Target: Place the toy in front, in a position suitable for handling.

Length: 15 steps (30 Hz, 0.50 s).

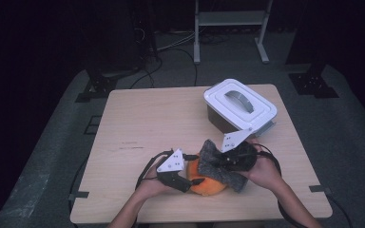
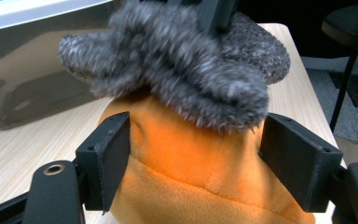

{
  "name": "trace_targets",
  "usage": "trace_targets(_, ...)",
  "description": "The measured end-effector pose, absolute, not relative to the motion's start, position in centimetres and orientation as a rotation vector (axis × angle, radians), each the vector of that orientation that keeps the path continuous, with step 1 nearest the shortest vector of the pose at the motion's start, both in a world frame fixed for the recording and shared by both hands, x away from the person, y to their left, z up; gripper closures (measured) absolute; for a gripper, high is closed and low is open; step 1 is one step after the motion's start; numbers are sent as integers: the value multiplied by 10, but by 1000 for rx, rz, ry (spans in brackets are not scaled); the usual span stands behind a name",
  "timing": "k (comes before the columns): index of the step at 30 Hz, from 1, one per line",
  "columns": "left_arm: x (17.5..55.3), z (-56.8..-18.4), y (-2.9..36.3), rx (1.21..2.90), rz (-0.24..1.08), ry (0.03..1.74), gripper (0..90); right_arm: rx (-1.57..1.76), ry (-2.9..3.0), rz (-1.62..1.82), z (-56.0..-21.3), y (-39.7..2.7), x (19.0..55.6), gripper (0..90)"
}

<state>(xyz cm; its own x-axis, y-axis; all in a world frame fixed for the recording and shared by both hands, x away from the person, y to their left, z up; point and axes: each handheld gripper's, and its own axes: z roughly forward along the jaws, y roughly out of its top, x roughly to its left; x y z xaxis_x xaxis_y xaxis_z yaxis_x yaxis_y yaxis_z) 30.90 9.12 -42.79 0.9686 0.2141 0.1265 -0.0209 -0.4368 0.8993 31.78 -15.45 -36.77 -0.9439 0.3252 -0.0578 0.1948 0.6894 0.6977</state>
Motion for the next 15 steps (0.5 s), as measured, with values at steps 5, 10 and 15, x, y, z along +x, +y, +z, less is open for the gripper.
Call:
trace_targets(5,314,-423,101,1979,283,207,190,451,2740,1095,-377,-163,318,784)
trace_targets(10,313,-430,92,2012,202,198,231,442,2750,1062,-372,-168,311,783)
trace_targets(15,307,-428,85,2006,213,138,247,368,2708,1114,-353,-154,305,785)
